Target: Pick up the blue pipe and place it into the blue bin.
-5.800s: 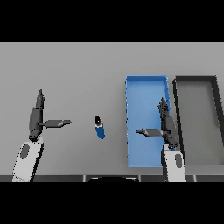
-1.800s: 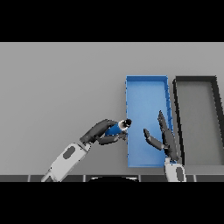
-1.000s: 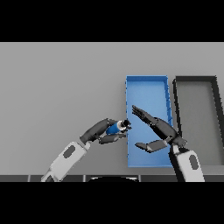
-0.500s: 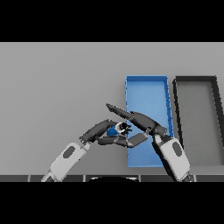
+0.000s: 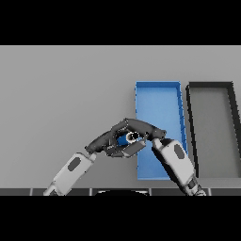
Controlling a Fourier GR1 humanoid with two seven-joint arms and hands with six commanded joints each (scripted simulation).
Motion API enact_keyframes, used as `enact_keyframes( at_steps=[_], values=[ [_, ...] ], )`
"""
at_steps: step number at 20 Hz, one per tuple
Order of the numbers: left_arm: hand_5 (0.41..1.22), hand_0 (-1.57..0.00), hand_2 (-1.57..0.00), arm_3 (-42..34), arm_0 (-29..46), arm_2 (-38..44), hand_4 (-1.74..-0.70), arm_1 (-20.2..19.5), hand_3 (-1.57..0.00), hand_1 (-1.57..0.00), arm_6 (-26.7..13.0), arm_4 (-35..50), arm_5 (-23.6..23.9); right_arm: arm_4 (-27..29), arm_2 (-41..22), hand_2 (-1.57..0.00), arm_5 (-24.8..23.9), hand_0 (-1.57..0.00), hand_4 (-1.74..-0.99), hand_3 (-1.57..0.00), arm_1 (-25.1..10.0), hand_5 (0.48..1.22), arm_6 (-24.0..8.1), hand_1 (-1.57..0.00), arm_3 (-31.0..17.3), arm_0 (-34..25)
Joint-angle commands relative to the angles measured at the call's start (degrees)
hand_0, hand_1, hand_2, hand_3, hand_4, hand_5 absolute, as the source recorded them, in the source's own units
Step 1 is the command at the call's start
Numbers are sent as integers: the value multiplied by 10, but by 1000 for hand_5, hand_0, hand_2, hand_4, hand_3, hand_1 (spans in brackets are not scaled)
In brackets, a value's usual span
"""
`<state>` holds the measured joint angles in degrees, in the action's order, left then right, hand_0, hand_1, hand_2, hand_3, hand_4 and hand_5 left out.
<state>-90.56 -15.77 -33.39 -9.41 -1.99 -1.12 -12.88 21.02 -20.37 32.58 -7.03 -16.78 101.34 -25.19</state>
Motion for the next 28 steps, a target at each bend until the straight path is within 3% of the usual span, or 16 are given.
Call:
enact_keyframes(
  at_steps=[1, 3, 5, 6, 9, 11, 12, 14, 15, 17, 18, 22, 25, 28],
  values=[
    [1221, -1063, -969, 5, -1, 7, -1607, 6, -939, -1017, 5, 8, 2, 14, -2, -1145, 3, -1134, -1562, -957, 3, 666, -6, -1124, -5, -1],
    [1221, -1246, -1115, 0, 7, 20, -1655, 10, -1166, -1217, 30, 39, -7, 42, -1, -1298, 5, -1291, -1495, -1178, 0, 826, -12, -1285, -7, 9],
    [1221, -1363, -1254, -3, 7, 28, -1686, 25, -1312, -1344, 31, 58, -7, 36, -2, -1396, -5, -1392, -1452, -1320, 9, 968, 22, -1388, -9, 9],
    [1221, -1404, -1310, -7, 13, 25, -1697, 26, -1364, -1390, 35, 59, -10, 3, -11, -1431, -2, -1428, -1441, -1370, 3, 1019, 53, -1425, -2, 13],
    [1221, -1486, -1390, -3, 9, 25, -1719, 27, -1465, -1478, 19, 60, -5, -22, -14, -1500, 3, -1498, -1465, -1468, -14, 1118, 72, -1496, -6, 5],
    [1221, -1516, -1388, -2, 15, 25, -1727, 21, -1503, -1512, 35, 67, -9, -17, -13, -1525, -4, -1524, -1475, -1505, -7, 1155, 59, -1523, -3, 9],
    [1221, -1435, -1221, -4, 14, 25, -1648, 14, -1333, -1354, 48, 59, -5, -13, -9, -1534, -10, -1533, -1480, -1518, -3, 1168, 61, -1533, -2, 11],
    [1221, -925, -781, -3, -1, 17, -1415, -10, -853, -866, 63, 27, -23, 2, -8, -1548, -15, -1547, -1487, -1537, -1, 1187, 65, -1546, 3, 19],
    [1221, -740, -625, 5, -5, 6, -1307, -9, -682, -693, 67, 10, -30, 2, -8, -1552, -15, -1552, -1488, -1544, 2, 1194, 37, -1551, 3, 12],
    [1187, -473, -399, 2, -10, 6, -1143, -21, -436, -443, 68, -10, -40, -5, -5, -1559, -5, -1559, -1491, -1554, 5, 1204, 43, -1558, 8, 18],
    [1113, -378, -319, 5, -6, 4, -1088, -25, -349, -354, 80, -18, -42, -8, -7, -1561, -1, -1561, -1492, -1557, 10, 1207, 41, -1561, 10, 22],
    [785, -154, -130, 6, -3, 5, -942, -32, -142, -145, 42, -33, -27, 0, 5, -1567, 2, -1567, -1496, -1565, 20, 1215, 55, -1567, 9, 12],
    [664, -79, -66, 12, -12, 8, -889, -26, -72, -74, 35, -34, -23, -23, 3, -1569, 1, -1569, -1495, -1568, 22, 1218, 54, -1569, 9, 15],
    [599, -40, -33, 19, -10, 15, -887, -25, -37, -37, 26, -19, -29, -19, -1, -1570, 6, -1570, -1490, -1570, 30, 1220, 53, -1570, 13, 21]
  ],
)
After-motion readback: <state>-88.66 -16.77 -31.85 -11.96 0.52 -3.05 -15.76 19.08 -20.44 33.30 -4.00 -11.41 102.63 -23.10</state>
